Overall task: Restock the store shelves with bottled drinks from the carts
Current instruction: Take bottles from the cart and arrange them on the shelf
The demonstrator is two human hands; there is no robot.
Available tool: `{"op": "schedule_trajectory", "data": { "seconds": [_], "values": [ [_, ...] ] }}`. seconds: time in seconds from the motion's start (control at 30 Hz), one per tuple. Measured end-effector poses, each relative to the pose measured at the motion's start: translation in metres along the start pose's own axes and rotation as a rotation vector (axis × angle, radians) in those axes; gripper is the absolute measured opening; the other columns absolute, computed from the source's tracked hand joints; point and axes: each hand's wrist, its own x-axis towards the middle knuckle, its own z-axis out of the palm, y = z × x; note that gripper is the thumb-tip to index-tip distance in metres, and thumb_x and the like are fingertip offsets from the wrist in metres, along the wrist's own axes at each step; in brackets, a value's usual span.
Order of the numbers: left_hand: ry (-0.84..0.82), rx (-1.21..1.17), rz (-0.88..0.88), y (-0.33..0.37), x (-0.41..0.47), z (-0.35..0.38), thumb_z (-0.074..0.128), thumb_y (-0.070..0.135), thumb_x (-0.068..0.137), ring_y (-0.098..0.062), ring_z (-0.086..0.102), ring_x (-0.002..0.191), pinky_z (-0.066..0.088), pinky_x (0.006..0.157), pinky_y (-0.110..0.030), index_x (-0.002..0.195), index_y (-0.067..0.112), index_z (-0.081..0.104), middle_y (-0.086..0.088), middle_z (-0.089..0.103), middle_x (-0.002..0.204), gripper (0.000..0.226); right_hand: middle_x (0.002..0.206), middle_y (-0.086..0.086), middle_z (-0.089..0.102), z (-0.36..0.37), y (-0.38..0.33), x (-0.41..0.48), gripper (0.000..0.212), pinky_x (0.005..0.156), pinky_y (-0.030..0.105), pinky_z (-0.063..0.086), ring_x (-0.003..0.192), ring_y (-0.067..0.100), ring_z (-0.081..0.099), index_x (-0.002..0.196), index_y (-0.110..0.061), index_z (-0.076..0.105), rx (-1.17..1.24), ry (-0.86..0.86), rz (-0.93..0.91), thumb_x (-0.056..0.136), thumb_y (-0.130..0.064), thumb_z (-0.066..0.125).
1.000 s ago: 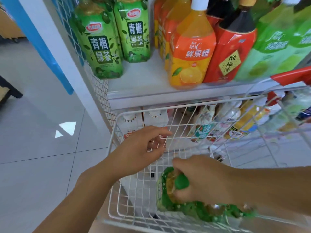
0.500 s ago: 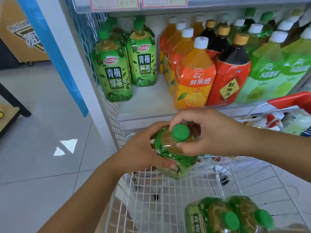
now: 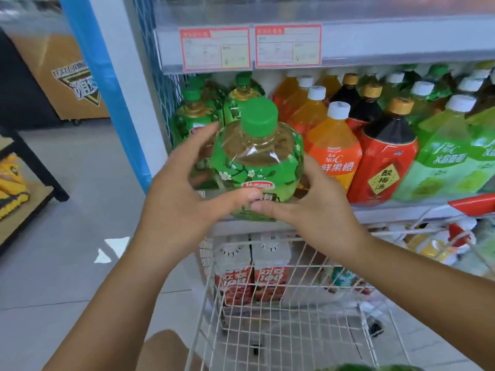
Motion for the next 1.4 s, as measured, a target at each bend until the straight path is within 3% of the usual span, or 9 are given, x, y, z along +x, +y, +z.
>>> {"op": "schedule_trajectory", "data": {
  "seconds": [0.17, 0.3, 0.43, 0.7, 0.9, 1.13, 1.23, 1.33, 1.4],
  "values": [
    [0.436, 0.26, -0.025, -0.03, -0.005, -0.029, 0.077, 0.035, 0.079, -0.006, 0.059, 0.089, 0.054, 0.069, -0.022, 0.121, 0.022, 0.054, 0.0, 0.058, 0.103, 0.049, 0.105, -0.023, 0.063, 0.019, 0.023, 0.042, 0.06, 0.084, 0.01, 0.047, 0.096, -0.012, 0.059, 0.103, -0.046, 0.048, 0.016, 0.06, -0.019, 0.068, -0.015, 0.085],
    [0.462, 0.356, -0.079, -0.05, -0.002, -0.031, 0.076, 0.032, 0.08, -0.011, 0.059, 0.089, 0.058, 0.075, -0.037, 0.129, 0.021, 0.054, 0.0, 0.058, 0.105, 0.055, 0.106, -0.021, 0.056, 0.031, 0.05, 0.066, 0.065, 0.078, -0.003, 0.039, 0.089, -0.022, 0.053, 0.116, -0.036, 0.043, 0.019, 0.123, 0.02, 0.073, -0.007, 0.081],
    [0.494, 0.348, -0.036, -0.059, 0.004, -0.029, 0.076, 0.028, 0.082, -0.014, 0.059, 0.098, 0.058, 0.078, -0.041, 0.129, 0.02, 0.058, 0.004, 0.052, 0.109, 0.051, 0.122, -0.008, 0.054, 0.037, 0.075, 0.078, 0.075, 0.08, -0.005, 0.036, 0.108, 0.003, 0.051, 0.142, -0.016, 0.034, 0.0, 0.101, 0.092, 0.081, -0.012, 0.075],
    [0.52, 0.349, -0.06, -0.063, 0.009, -0.021, 0.074, 0.022, 0.084, -0.012, 0.058, 0.101, 0.058, 0.082, -0.037, 0.129, 0.022, 0.059, 0.0, 0.056, 0.11, 0.048, 0.135, 0.0, 0.049, 0.048, 0.095, 0.106, 0.08, 0.096, 0.026, 0.038, 0.118, 0.012, 0.045, 0.15, -0.019, 0.01, 0.034, 0.107, 0.24, 0.092, -0.024, 0.063],
    [0.53, 0.348, -0.054, -0.061, 0.008, -0.02, 0.074, 0.022, 0.085, 0.002, 0.055, 0.091, 0.057, 0.082, -0.034, 0.13, 0.026, 0.059, 0.007, 0.052, 0.108, 0.048, 0.135, -0.011, 0.036, 0.051, 0.097, 0.11, 0.076, 0.09, 0.004, 0.023, 0.119, 0.0, 0.032, 0.152, -0.021, 0.005, -0.011, 0.073, 0.209, 0.096, -0.024, 0.057],
    [0.522, 0.49, 0.04, -0.055, -0.017, -0.008, 0.066, 0.028, 0.09, -0.019, 0.043, 0.118, 0.044, 0.099, -0.048, 0.138, 0.013, 0.048, -0.01, 0.048, 0.127, 0.054, 0.161, 0.006, 0.014, 0.033, 0.08, 0.079, 0.087, 0.117, 0.033, 0.021, 0.143, 0.023, 0.027, 0.153, -0.015, -0.009, -0.418, -0.23, 0.295, 0.096, -0.043, 0.05],
    [0.302, 0.431, 0.114, -0.049, -0.036, 0.014, 0.061, 0.027, 0.09, -0.021, 0.05, 0.112, 0.049, 0.093, -0.046, 0.13, 0.014, 0.057, -0.007, 0.052, 0.121, 0.043, 0.15, 0.005, 0.039, -0.004, 0.057, 0.038, 0.069, 0.107, 0.03, 0.039, 0.129, 0.016, 0.046, 0.15, -0.021, 0.023, -0.549, -0.479, 0.188, 0.093, -0.046, 0.053],
    [-0.124, 0.348, 0.102, -0.049, -0.052, 0.044, 0.057, 0.038, 0.087, -0.01, 0.054, 0.108, 0.052, 0.091, -0.037, 0.121, 0.025, 0.063, 0.009, 0.053, 0.12, 0.037, 0.104, -0.018, 0.064, -0.053, 0.032, -0.006, 0.038, 0.078, 0.011, 0.046, 0.088, -0.007, 0.059, 0.126, -0.031, 0.056, -0.643, -0.749, 0.249, 0.091, -0.045, 0.057],
    [-0.375, 0.299, 0.088, -0.052, -0.063, 0.066, 0.055, 0.046, 0.085, -0.001, 0.052, 0.114, 0.047, 0.097, -0.027, 0.119, 0.032, 0.063, 0.016, 0.052, 0.125, 0.037, 0.089, -0.014, 0.068, -0.079, 0.027, -0.033, 0.024, 0.073, 0.018, 0.052, 0.077, -0.003, 0.064, 0.108, -0.031, 0.065, -0.657, -0.871, 0.372, 0.089, -0.044, 0.06]
  ]
}}
